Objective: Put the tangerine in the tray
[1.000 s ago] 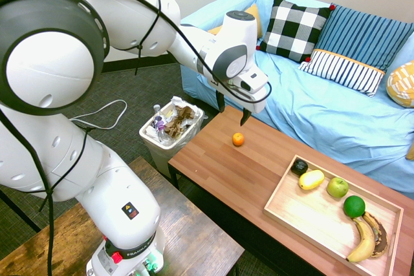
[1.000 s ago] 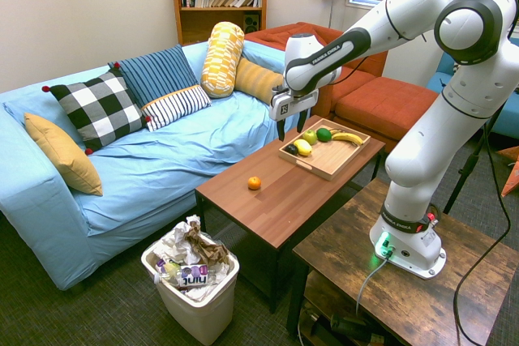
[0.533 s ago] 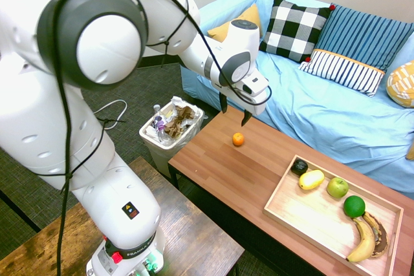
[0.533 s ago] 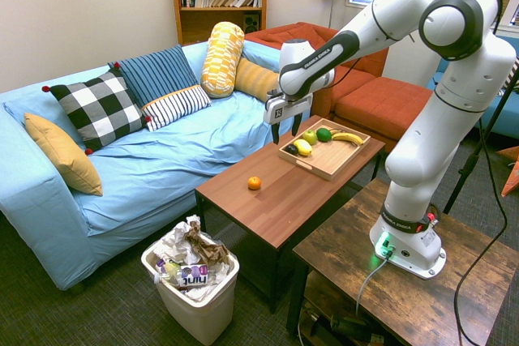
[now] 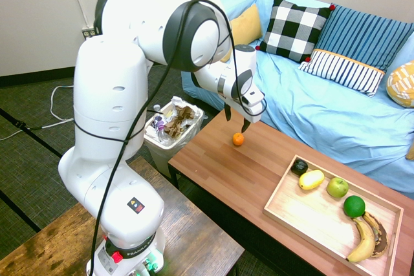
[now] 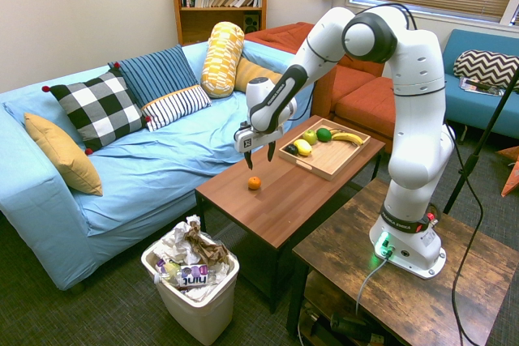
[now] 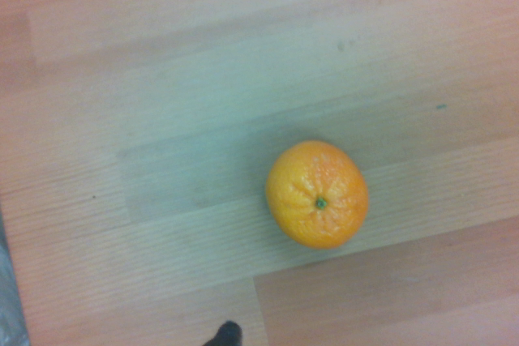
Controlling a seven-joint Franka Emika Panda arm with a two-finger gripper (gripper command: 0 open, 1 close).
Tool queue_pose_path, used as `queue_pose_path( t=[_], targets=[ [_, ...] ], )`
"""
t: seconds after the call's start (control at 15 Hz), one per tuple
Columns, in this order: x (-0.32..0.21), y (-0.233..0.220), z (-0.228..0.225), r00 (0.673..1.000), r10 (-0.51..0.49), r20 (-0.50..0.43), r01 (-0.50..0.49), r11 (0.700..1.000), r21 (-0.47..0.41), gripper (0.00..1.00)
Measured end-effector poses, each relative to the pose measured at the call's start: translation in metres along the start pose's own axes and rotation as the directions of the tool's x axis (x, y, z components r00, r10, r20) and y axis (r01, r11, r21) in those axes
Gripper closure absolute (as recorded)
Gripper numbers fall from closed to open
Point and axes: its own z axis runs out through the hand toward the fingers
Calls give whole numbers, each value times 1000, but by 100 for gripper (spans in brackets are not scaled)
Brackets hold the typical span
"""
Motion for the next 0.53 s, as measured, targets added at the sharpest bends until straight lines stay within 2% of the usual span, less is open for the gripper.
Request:
queue_pose_path(
  t=[0.53],
  targets=[
    [11, -36, 79, 999, 38, 8, -38, 998, -55, 0]
  ],
)
